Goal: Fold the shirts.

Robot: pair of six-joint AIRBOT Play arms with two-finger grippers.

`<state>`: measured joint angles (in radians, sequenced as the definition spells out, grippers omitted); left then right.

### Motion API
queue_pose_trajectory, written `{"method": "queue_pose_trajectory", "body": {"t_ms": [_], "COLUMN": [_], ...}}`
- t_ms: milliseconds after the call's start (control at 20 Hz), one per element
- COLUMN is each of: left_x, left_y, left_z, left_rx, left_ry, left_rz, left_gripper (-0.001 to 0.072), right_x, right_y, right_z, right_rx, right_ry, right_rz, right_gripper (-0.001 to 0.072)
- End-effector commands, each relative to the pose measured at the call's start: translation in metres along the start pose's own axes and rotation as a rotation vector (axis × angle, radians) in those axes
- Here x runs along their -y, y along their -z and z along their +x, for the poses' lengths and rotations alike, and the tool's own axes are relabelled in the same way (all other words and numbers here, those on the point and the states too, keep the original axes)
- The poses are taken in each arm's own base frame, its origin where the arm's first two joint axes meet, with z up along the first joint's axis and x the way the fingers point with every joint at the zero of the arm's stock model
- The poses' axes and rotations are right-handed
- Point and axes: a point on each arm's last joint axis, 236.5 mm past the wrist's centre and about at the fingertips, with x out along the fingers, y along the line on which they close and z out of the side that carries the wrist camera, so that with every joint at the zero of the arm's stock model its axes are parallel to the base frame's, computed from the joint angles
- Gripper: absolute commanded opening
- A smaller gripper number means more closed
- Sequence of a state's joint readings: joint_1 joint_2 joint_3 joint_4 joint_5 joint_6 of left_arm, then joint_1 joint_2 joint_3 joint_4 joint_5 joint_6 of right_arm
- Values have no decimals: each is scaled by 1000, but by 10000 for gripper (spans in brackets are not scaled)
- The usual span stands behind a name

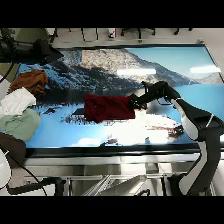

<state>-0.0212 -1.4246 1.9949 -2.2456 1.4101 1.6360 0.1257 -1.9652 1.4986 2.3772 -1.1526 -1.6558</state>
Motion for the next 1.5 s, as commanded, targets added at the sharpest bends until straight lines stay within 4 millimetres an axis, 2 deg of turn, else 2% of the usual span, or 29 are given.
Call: {"method": "queue_pose_trajectory", "body": {"t_ms": [0,100,150,200,300,400,450,550,650,700,800,900,1000,1100,1300,1450], "left_x": [0,0,0,0,1,0,1,1,0,1,0,1,1,0,0,-3], "left_y": [0,2,2,2,2,2,2,2,2,2,2,2,2,2,-2,-2], "left_z": [0,0,0,0,0,0,0,0,0,0,0,0,0,0,1,5], "left_rx": [-1,-7,-10,-9,-9,-9,-8,-8,-9,-9,-9,-10,-8,-7,9,4], "left_ry": [1,1,1,1,1,1,1,1,1,1,1,2,2,1,0,4], "left_rz": [6,6,6,6,6,6,6,6,5,5,5,5,5,5,4,-3], "left_gripper": [10,10,9,10,10,9,10,10,10,10,10,10,10,9,10,10], "right_x": [-17,-38,-51,-69,-109,-142,-151,-154,-138,-122,-81,-32,8,32,49,62], "right_y": [2,-4,-12,-24,-46,-59,-62,-65,-70,-75,-85,-91,-94,-100,-121,-128], "right_z": [9,-12,-32,-60,-134,-220,-263,-334,-390,-415,-457,-489,-508,-523,-542,-537], "right_rx": [-7,10,45,109,269,443,530,676,802,862,966,1035,1075,1125,1237,1240], "right_ry": [-52,-81,-96,-116,-167,-212,-222,-229,-226,-228,-215,-187,-168,-160,-163,-149], "right_rz": [-35,-80,-110,-149,-220,-279,-290,-282,-231,-175,-78,7,74,115,136,155], "right_gripper": [30,27,27,27,27,27,27,27,27,27,28,28,27,27,27,27]}}
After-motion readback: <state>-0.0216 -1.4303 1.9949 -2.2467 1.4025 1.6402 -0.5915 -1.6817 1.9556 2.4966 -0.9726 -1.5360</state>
